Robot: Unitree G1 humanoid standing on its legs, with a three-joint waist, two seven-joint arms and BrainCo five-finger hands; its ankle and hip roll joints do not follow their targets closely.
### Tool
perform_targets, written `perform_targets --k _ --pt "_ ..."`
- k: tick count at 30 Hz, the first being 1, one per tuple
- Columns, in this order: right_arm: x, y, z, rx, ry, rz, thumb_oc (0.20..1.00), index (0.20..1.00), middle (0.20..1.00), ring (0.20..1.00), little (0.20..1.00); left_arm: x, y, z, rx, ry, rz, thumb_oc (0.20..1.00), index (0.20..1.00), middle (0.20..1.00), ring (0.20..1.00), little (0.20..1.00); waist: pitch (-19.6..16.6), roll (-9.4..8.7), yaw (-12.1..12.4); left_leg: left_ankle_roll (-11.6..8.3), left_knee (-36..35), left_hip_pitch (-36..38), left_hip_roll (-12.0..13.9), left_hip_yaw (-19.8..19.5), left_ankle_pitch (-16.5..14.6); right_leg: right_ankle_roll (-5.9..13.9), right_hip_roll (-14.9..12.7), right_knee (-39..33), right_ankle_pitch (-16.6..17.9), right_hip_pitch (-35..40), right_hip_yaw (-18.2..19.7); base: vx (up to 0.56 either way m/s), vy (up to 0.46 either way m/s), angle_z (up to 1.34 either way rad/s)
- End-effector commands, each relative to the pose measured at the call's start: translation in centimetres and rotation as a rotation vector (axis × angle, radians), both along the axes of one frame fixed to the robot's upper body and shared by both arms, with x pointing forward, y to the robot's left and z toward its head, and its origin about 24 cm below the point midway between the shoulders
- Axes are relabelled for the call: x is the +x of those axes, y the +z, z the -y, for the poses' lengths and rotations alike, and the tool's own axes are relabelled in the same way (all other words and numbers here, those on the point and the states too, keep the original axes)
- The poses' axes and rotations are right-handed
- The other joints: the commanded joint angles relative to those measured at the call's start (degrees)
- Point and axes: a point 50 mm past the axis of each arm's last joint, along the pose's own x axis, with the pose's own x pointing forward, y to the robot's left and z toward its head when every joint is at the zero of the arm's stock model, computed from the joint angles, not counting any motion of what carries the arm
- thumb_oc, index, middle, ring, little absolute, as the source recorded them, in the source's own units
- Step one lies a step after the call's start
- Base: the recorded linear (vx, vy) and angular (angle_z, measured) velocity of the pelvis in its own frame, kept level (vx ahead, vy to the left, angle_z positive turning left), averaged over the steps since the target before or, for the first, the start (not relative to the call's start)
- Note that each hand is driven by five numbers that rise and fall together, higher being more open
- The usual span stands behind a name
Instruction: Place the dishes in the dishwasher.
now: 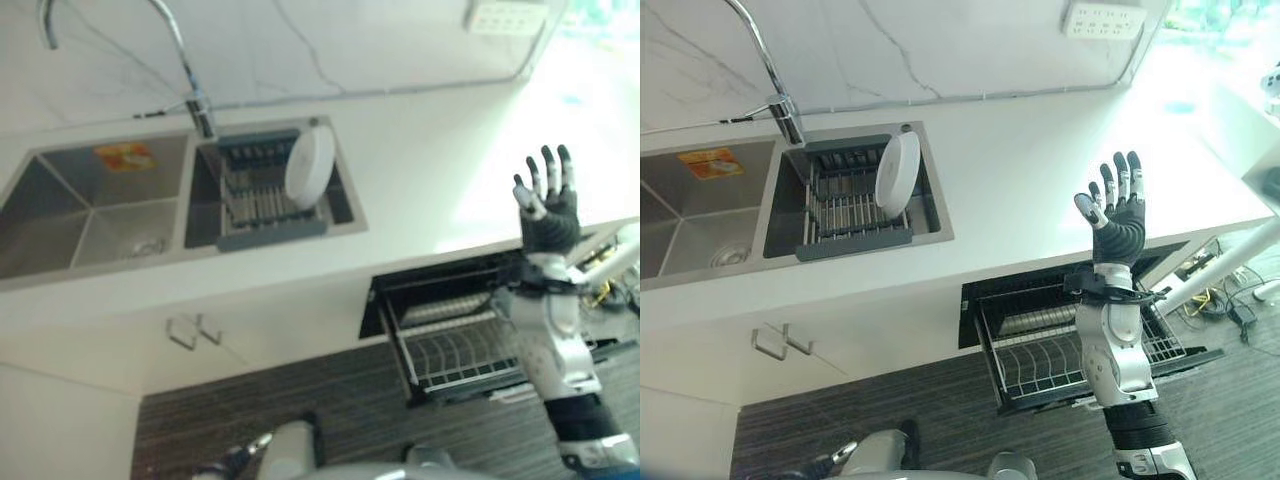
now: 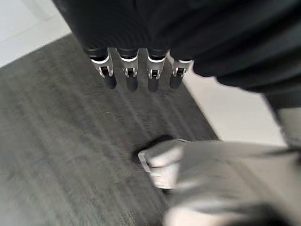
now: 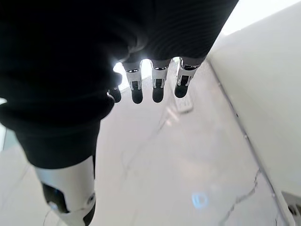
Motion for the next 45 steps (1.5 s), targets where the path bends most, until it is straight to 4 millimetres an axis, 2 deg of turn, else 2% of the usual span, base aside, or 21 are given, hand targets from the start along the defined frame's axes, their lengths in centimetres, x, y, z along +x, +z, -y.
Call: perform_targets --k 1,2,3,4,5,7,8,9,12,13,17,19,23,27,30,31,33,35,38,41,45 --pt "-0.2 2.2 0.0 0.026 0.034 0.111 1.000 1.000 1.000 1.000 1.000 -1.9 -0.1 -0.1 0.005 0.135 -0.049 1.000 1.000 1.000 1.000 1.000 -0.09 1.82 2.34 -0.09 -3.93 3.97 1.31 -2.69 -0.51 2.58 1.68 0.05 4.94 -1.27 -4.66 -0.01 -0.072 -0.61" --pt "-0.2 2.2 -0.2 0.032 0.046 0.110 1.000 1.000 1.000 1.000 1.000 -2.0 -0.1 -0.1 0.007 0.157 -0.051 1.000 1.000 1.000 1.000 1.000 0.03 1.79 2.54 -0.03 -3.93 4.05 1.47 -2.48 -0.47 2.36 2.25 0.05 4.90 -1.24 -5.37 -0.04 -0.153 -0.99" --pt "0.1 2.2 -1.2 0.027 0.081 0.111 1.000 1.000 1.000 1.000 1.000 -2.0 -0.1 -0.1 0.007 0.202 -0.051 1.000 1.000 1.000 1.000 1.000 0.55 1.69 2.76 -0.33 -3.93 4.34 1.59 -1.86 -0.39 1.01 3.86 0.05 4.05 -1.65 -7.08 -0.04 -0.168 -1.17" --pt "0.3 2.3 -1.7 0.020 0.092 0.113 1.000 1.000 1.000 1.000 1.000 -1.8 -0.1 0.0 0.007 0.216 -0.049 1.000 1.000 1.000 1.000 1.000 0.68 1.68 2.86 -0.55 -3.93 4.30 1.68 -1.75 -0.16 0.51 3.94 0.05 3.70 -1.71 -7.48 -0.06 -0.268 -0.71" --pt "0.6 2.3 -2.1 0.005 0.098 0.103 1.000 1.000 1.000 1.000 1.000 -1.5 -0.3 0.5 0.010 0.255 -0.040 1.000 1.000 1.000 1.000 1.000 0.62 1.67 2.16 -1.42 -3.93 4.12 1.96 -2.16 0.58 -1.07 5.64 0.05 2.46 -2.24 -5.16 -0.03 -0.203 -0.34" --pt "0.7 2.1 -1.8 -0.037 0.071 0.093 1.000 1.000 1.000 1.000 1.000 -2.0 -0.5 1.3 -0.003 0.282 -0.044 1.000 1.000 1.000 1.000 1.000 0.78 1.08 1.55 -2.01 -3.93 5.81 1.42 -0.92 0.95 -1.85 5.99 0.05 1.92 -2.35 -4.07 0.06 -0.124 0.23" --pt "0.6 2.1 -1.6 -0.051 0.061 0.089 1.000 1.000 1.000 1.000 1.000 -2.2 -0.5 1.5 -0.009 0.279 -0.046 1.000 1.000 1.000 1.000 1.000 1.32 0.53 1.74 -2.33 -3.93 5.95 0.56 -1.30 2.41 -2.33 5.92 0.05 2.19 -2.08 -3.13 0.06 -0.007 0.51" --pt "0.9 2.3 -1.2 -0.052 0.056 0.096 1.000 1.000 1.000 1.000 1.000 -2.4 -0.6 1.8 -0.018 0.261 -0.045 1.000 1.000 1.000 1.000 1.000 2.75 0.40 2.79 -3.05 -3.93 3.59 0.64 -3.42 5.16 -2.93 6.15 0.05 2.44 -1.26 -2.55 0.01 0.058 0.45" --pt "1.0 3.1 -1.4 -0.069 0.049 0.140 1.000 1.000 1.000 1.000 1.000 -2.5 -0.7 2.3 -0.031 0.269 -0.058 1.000 1.000 1.000 1.000 1.000 4.28 2.62 3.68 -6.25 -3.93 -2.51 4.99 -7.14 11.08 -3.34 8.03 0.05 0.98 0.75 -2.34 0.03 0.219 -0.02" --pt "1.0 3.3 -1.3 -0.070 0.043 0.145 1.000 1.000 1.000 1.000 1.000 -2.4 -0.7 2.4 -0.029 0.267 -0.064 1.000 1.000 1.000 1.000 1.000 4.40 2.85 3.67 -6.47 -3.93 -3.43 5.51 -7.49 11.23 -3.29 7.89 0.05 0.40 1.48 -2.32 0.10 0.303 -0.13" --pt "0.2 2.9 -0.1 -0.051 0.034 0.132 1.000 1.000 1.000 1.000 1.000 -1.9 -0.6 1.7 -0.012 0.214 -0.076 1.000 1.000 1.000 1.000 1.000 2.66 3.26 1.94 -5.12 -3.93 -2.92 5.56 -5.05 7.73 -1.72 5.25 0.05 -0.22 2.77 -2.56 0.14 0.332 -0.10" --pt "-0.1 2.6 -0.2 -0.053 0.055 0.126 1.000 1.000 1.000 1.000 1.000 -0.8 -0.3 1.0 0.026 0.155 -0.047 1.000 1.000 1.000 1.000 1.000 1.84 3.32 1.66 -4.05 -3.93 -1.42 3.92 -4.94 5.57 -0.36 3.15 0.05 0.61 1.99 -2.94 0.08 0.254 -0.38" --pt "0.1 3.1 -1.2 -0.051 0.068 0.140 1.000 1.000 1.000 1.000 1.000 -0.1 -0.1 0.4 0.049 0.137 -0.035 1.000 1.000 1.000 1.000 1.000 1.16 3.22 2.50 -2.09 -3.93 -0.43 1.24 -5.08 3.08 1.75 0.20 0.05 2.35 0.58 -3.42 0.01 0.162 -0.16" --pt "0.2 3.3 -1.3 -0.045 0.056 0.136 1.000 1.000 1.000 1.000 1.000 -0.5 -0.1 0.1 0.055 0.127 -0.063 1.000 1.000 1.000 1.000 1.000 0.36 2.79 3.19 -0.82 -3.93 -0.48 -0.37 -6.19 1.95 2.70 -0.59 0.05 3.36 -0.50 -2.78 -0.01 0.068 -0.03" --pt "0.3 3.2 -1.4 -0.018 0.076 0.140 1.000 1.000 1.000 1.000 1.000 -1.0 -0.1 -0.1 0.078 0.134 -0.063 1.000 1.000 1.000 1.000 1.000 0.17 2.63 3.68 0.00 -3.93 0.03 -0.28 -6.19 1.31 2.42 1.02 0.05 4.95 0.01 -3.81 0.01 -0.037 -0.11" --pt "0.5 3.4 -2.1 -0.016 0.104 0.141 1.000 1.000 1.000 1.000 1.000 -1.1 0.0 -0.4 0.090 0.153 -0.059 1.000 1.000 1.000 1.000 1.000 0.26 2.44 4.37 -0.08 -3.93 0.19 0.41 -5.01 1.33 2.07 1.52 0.05 4.95 0.46 -6.45 -0.02 -0.081 -0.28" --pt "1.0 3.5 -2.7 -0.035 0.120 0.135 1.000 1.000 1.000 1.000 1.000 -0.6 0.2 -1.0 0.093 0.185 -0.042 1.000 1.000 1.000 1.000 1.000 0.37 2.44 5.03 -0.84 -3.93 -0.71 1.33 -4.63 2.24 1.33 2.08 0.05 2.59 0.87 -7.06 -0.05 -0.125 -0.58" --pt "1.3 3.4 -3.0 -0.028 0.131 0.122 1.000 1.000 1.000 1.000 1.000 -0.5 0.3 -1.1 0.078 0.198 -0.041 1.000 1.000 1.000 1.000 1.000 0.12 2.23 5.62 -1.44 -3.93 -1.50 1.45 -4.79 2.63 1.38 2.22 0.05 1.64 0.70 -7.01 -0.05 -0.117 -0.25" --pt "0.9 3.3 -2.7 -0.043 0.106 0.128 1.000 1.000 1.000 1.000 1.000 -1.7 -0.1 0.0 0.050 0.135 -0.069 1.000 1.000 1.000 1.000 1.000 0.30 2.30 5.87 -1.90 -3.93 -1.85 1.70 -5.14 3.02 0.92 2.61 0.05 1.05 0.77 -6.66 0.00 -0.045 0.14" --pt "0.9 3.4 -2.8 -0.056 0.122 0.119 1.000 1.000 1.000 1.000 1.000 -2.7 -0.4 1.1 0.019 0.150 -0.088 1.000 1.000 1.000 1.000 1.000 0.18 2.45 5.77 -2.73 -3.93 -1.81 2.54 -4.31 3.33 0.61 2.36 0.05 0.55 0.81 -6.93 0.03 0.021 0.04" --pt "1.0 3.2 -2.6 -0.117 0.160 0.083 1.000 1.000 1.000 1.000 1.000 -3.3 -0.5 1.4 0.005 0.155 -0.103 1.000 1.000 1.000 1.000 1.000 -0.60 2.11 5.95 -3.16 -3.93 -1.35 2.63 -3.64 2.96 1.02 1.00 0.05 0.95 0.14 -8.27 0.06 0.013 0.08"
